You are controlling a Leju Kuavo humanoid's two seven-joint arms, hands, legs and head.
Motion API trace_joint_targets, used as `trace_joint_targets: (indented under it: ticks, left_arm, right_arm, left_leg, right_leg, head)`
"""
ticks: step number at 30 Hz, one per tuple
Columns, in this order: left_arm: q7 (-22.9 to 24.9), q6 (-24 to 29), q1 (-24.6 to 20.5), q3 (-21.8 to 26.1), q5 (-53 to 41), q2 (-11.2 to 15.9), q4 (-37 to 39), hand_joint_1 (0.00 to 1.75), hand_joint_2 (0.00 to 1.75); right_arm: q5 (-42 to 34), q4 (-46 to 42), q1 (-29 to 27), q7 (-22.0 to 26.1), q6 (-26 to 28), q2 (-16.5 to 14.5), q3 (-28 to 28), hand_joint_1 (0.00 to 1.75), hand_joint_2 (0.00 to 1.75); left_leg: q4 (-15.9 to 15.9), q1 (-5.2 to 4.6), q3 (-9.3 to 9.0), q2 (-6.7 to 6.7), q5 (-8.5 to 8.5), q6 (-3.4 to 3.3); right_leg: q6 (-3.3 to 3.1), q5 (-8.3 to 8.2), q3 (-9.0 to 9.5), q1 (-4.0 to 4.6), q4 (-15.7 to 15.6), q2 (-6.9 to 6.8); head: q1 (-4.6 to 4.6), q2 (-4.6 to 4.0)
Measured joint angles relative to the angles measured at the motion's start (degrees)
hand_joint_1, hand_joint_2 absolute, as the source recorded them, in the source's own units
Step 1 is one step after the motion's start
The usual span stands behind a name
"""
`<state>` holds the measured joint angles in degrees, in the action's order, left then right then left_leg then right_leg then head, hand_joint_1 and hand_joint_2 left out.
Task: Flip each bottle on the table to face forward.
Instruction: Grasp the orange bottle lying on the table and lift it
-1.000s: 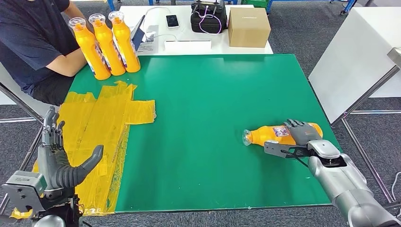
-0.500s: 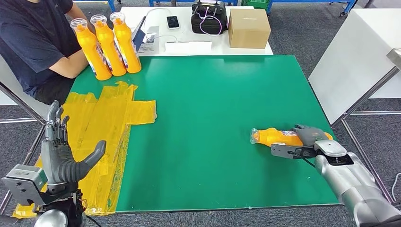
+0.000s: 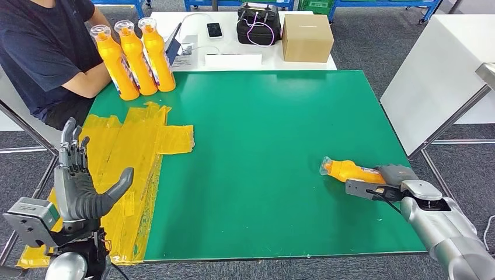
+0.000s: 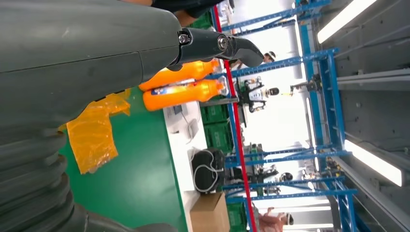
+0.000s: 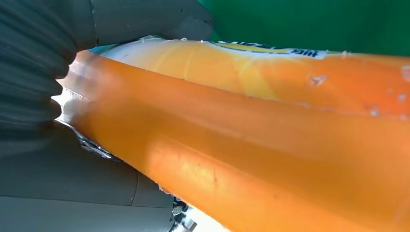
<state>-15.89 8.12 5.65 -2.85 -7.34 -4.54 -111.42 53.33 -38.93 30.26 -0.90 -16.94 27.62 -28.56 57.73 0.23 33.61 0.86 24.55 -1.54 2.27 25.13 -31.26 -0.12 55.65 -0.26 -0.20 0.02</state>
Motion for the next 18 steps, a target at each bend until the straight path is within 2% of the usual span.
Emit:
trace_joint_targets:
  ticks: [3,6,9,11,13,18]
  left_arm:
    - [0.9,-1.0,0.2,-0.1,2.8,0.1,0.2,0.00,1.75]
    - [3.6,-5.5,1.7,0.0,12.3,0.2,0.2,0.00,1.75]
    - [6.7,-10.7,3.4,0.1,22.9,0.2,0.2,0.00,1.75]
    - [7.7,-12.3,3.9,0.0,27.0,0.2,0.2,0.00,1.75]
    - [7.5,-12.9,4.1,-0.5,28.1,0.2,0.2,0.00,1.75]
    - [4.7,-14.6,2.7,-5.2,24.5,0.2,0.2,0.00,1.75]
  right_arm:
    - [-4.3,-0.8,-0.8,0.0,0.8,-1.3,1.6,1.75,1.75]
    - [-11.5,-4.1,-2.3,-0.6,3.6,-4.1,4.5,1.75,1.75]
    - [-24.2,-11.6,-4.4,-2.0,4.4,-8.9,7.3,1.75,1.75]
    - [-33.5,-17.6,-6.1,-2.9,4.5,-12.4,8.2,1.75,1.75]
    - [-39.4,-23.0,-7.6,-3.7,5.0,-15.2,8.1,1.75,1.75]
    - [-45.2,-31.3,-6.3,-4.9,7.6,-20.5,6.4,1.75,1.75]
  left_leg:
    - [0.0,0.02,0.00,-0.04,-0.01,0.00]
    - [0.0,0.04,0.00,-0.29,0.03,0.06]
    - [0.0,0.11,-0.05,-0.95,0.17,0.25]
    - [-0.1,0.13,0.01,-1.16,0.08,0.28]
    - [0.0,0.15,0.30,-0.86,-0.16,0.29]
    - [0.0,0.15,1.06,-0.28,-0.52,0.33]
  right_leg:
    - [0.00,-0.02,0.48,0.04,0.0,0.02]
    - [-0.01,-0.07,0.64,0.09,0.0,0.17]
    - [-0.17,-0.18,0.43,0.20,0.0,0.81]
    - [-0.25,-0.23,0.18,0.22,0.1,1.00]
    - [-0.25,-0.23,-0.09,0.21,0.2,0.75]
    - [-0.22,-0.28,-0.70,0.12,0.4,0.22]
  head:
    - [0.01,0.00]
    - [0.03,0.00]
    - [0.01,0.00]
    - [-0.04,0.00]
    - [-0.05,0.00]
    - [-0.02,0.00]
